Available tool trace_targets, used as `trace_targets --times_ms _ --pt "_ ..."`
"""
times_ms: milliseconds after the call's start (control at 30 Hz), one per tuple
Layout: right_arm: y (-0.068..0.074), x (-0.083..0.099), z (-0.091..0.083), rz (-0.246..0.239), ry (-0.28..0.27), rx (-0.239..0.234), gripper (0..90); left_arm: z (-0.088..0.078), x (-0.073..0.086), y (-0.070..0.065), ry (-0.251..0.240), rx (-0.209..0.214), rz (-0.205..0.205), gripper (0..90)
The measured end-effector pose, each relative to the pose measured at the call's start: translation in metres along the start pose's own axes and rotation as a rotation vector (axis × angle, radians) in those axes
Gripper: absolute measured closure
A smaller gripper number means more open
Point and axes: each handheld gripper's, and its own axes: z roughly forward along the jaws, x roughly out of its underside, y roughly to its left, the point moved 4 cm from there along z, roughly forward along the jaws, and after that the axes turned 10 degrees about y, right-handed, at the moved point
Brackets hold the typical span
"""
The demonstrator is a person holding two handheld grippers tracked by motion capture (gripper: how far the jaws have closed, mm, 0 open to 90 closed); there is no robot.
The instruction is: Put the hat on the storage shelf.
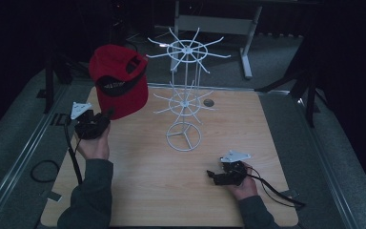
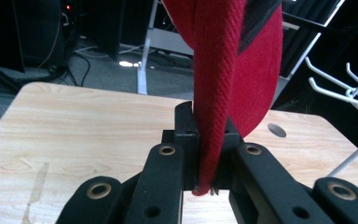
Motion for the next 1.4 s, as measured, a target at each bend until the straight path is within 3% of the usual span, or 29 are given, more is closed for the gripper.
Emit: trace_targets --times_ms 467,900,1400 --pt "0.0 0.0 0.0 0.001 -0.002 0.0 20.0 -0.011 -0.02 -0.007 -0.063 -0.011 0.056 85.8" --pt "0.0 0.0 0.0 0.002 -0.002 0.001 20.1 -0.021 -0.035 -0.013 -0.129 -0.01 0.078 85.8" --pt "0.0 0.0 0.0 0.002 -0.002 0.001 20.0 -0.028 -0.048 -0.022 -0.169 -0.001 0.107 85.8"
